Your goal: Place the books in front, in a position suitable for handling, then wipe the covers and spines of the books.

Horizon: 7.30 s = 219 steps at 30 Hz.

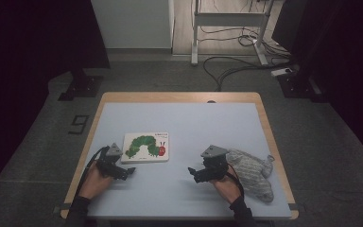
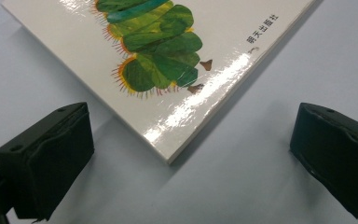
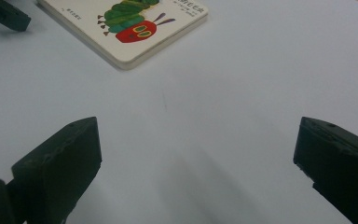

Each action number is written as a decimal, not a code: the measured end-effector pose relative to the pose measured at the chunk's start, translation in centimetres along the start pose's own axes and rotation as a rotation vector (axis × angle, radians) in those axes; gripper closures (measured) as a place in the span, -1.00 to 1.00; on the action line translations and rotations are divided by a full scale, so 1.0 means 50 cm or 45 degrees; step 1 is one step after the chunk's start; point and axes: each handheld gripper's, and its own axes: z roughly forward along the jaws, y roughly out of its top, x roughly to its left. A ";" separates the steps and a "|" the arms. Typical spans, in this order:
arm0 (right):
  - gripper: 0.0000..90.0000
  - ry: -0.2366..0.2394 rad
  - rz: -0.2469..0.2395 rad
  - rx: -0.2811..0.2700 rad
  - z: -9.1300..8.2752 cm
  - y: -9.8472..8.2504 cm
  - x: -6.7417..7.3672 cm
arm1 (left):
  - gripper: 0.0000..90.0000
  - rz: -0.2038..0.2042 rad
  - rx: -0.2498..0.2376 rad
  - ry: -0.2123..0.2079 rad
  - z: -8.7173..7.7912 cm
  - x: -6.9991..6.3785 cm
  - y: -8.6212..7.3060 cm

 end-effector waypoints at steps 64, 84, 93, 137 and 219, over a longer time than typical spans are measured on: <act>-0.67 0.213 -0.064 0.102 0.148 0.031 0.007 | -1.00 0.084 -0.022 -0.201 0.020 -0.138 0.023; -0.65 0.195 -0.059 0.107 0.073 -0.024 0.024 | -0.96 0.226 0.009 -0.234 -0.002 -0.183 0.018; -0.71 0.174 -0.057 0.130 0.056 -0.025 0.024 | -0.92 0.142 -0.108 -0.098 0.003 -0.079 0.030; -0.79 0.133 -0.051 0.159 0.073 -0.022 -0.001 | -1.00 0.076 -0.121 -0.288 0.059 -0.071 0.067; -0.80 -0.159 0.148 0.355 -0.172 -0.165 -0.185 | -1.00 0.083 -0.026 -0.117 -0.013 -0.144 -0.024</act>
